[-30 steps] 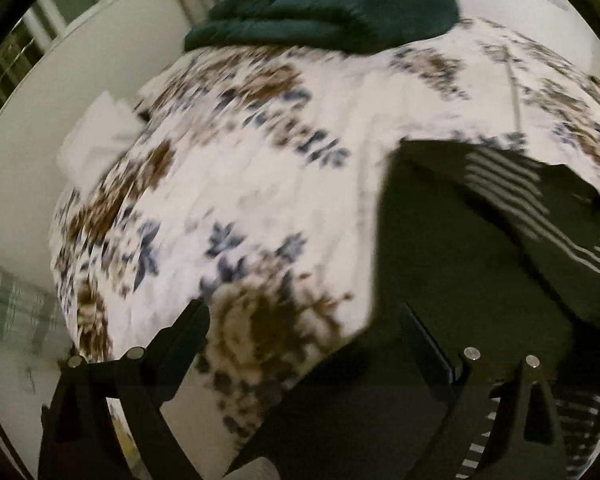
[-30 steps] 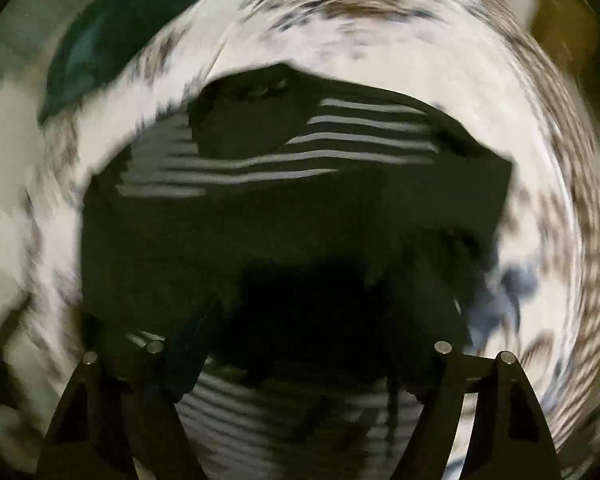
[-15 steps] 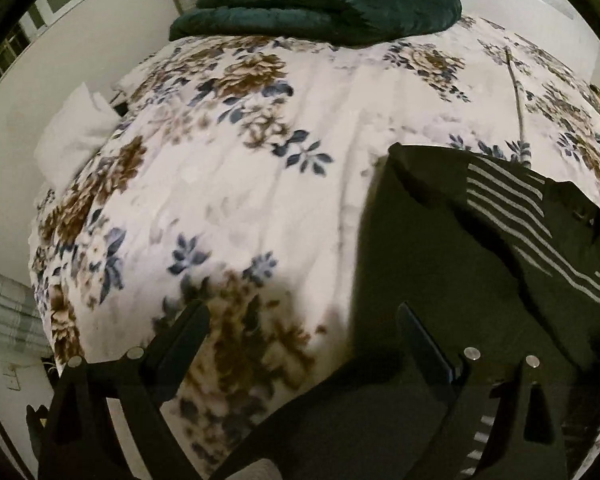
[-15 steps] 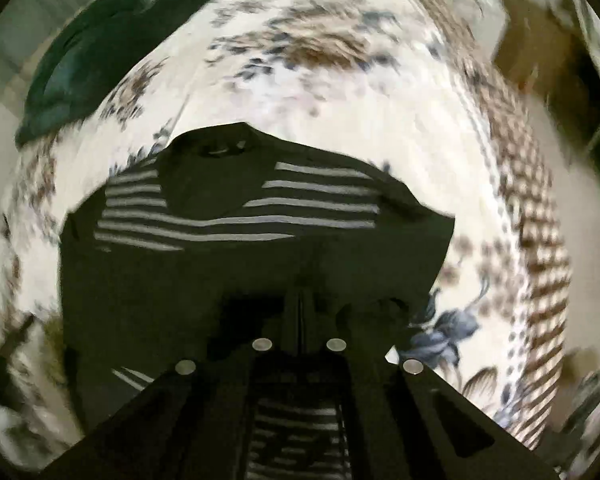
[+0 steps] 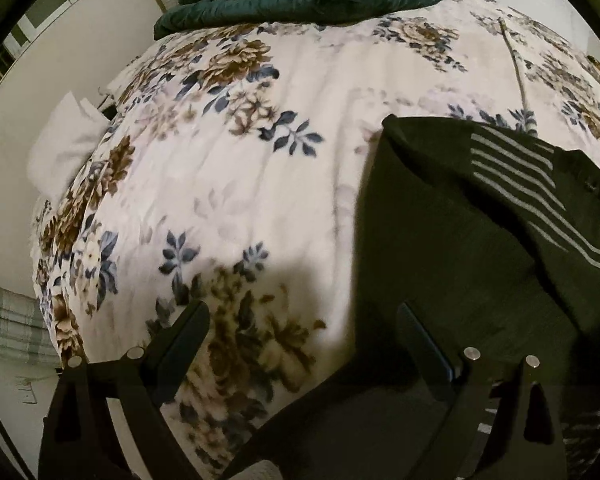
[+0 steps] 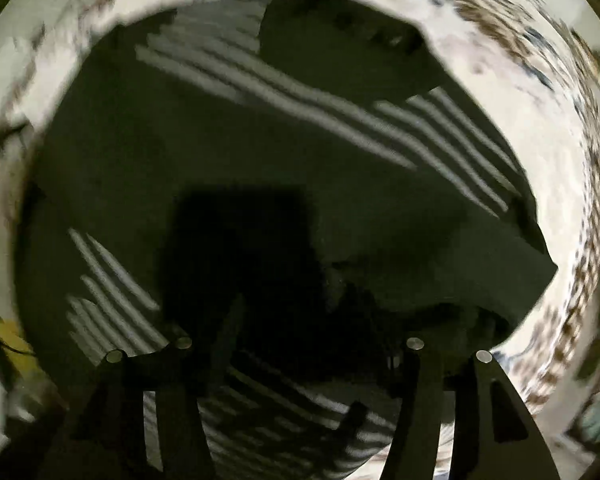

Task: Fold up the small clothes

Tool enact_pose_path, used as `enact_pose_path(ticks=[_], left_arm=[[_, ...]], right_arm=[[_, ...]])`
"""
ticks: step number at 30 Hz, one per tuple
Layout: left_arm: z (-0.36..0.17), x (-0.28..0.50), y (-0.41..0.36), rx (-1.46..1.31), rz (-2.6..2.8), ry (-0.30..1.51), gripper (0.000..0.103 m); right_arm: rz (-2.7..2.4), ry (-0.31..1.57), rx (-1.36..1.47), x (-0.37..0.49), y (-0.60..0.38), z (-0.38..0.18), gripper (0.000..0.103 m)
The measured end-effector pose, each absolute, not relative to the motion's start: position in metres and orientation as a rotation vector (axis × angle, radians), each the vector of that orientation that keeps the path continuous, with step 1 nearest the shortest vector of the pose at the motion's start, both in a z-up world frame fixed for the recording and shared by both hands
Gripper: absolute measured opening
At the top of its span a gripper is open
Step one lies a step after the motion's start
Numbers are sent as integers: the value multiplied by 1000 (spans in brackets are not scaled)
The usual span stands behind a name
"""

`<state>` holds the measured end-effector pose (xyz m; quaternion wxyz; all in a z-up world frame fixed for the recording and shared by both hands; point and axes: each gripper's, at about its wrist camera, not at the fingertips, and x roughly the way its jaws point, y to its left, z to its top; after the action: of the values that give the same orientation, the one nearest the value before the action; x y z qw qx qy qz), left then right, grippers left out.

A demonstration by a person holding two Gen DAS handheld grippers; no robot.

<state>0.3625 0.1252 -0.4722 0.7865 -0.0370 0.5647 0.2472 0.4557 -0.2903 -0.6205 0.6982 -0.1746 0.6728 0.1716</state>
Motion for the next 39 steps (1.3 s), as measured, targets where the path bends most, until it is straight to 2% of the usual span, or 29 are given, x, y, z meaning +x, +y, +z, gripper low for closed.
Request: enact_pose_path(ticks=[1,2,4,9,12,16,18,19,20,23,27,31,34,35,37,39], left_arm=[[-472,361,127,-81,535,1217,96],[-471,361,128,-80,537,1214,96],[-466,360,131,-70,544,1199,96],[-463,364,136,-82,543,1189,96],[-468,376,136,-101,532,1196,96],[-480,398,129,-70,515,1213,96],[-486,411,125,-45,498,1227,96],[-489,416,124,-32,488,1233,96],[-491,421,121,-12,480,1236,96],[-490,427,116,20,461,1226,96],[-493,434,111,31,437,1228,96],[-516,453,107,93,429,1269,96],[-537,465,111,108,418,1320,98],[-539,467,114,105,411,1331,98],[-530,466,116,90,398,1321,98],[-514,457,114,85,384,1288,98]], right_arm=[[365,1493,-394,456,-290,-624,12],[336,1489,-363,458,-293,-626,3],[279,1452,-205,462,-310,-613,3],[113,1425,181,466,-377,-570,2],[14,1441,249,470,-409,-567,2],[-53,1515,280,489,-433,-591,3],[-87,1555,231,498,-435,-599,15],[-119,1560,188,502,-434,-599,28],[-142,1538,162,505,-432,-594,37],[-132,1455,199,508,-429,-574,50],[38,1414,361,498,-420,-559,53],[304,1571,489,492,-397,-592,53],[109,1617,314,498,-401,-622,51],[17,1617,262,501,-409,-630,44],[-66,1599,351,502,-426,-634,42],[-104,1557,446,491,-434,-618,44]])
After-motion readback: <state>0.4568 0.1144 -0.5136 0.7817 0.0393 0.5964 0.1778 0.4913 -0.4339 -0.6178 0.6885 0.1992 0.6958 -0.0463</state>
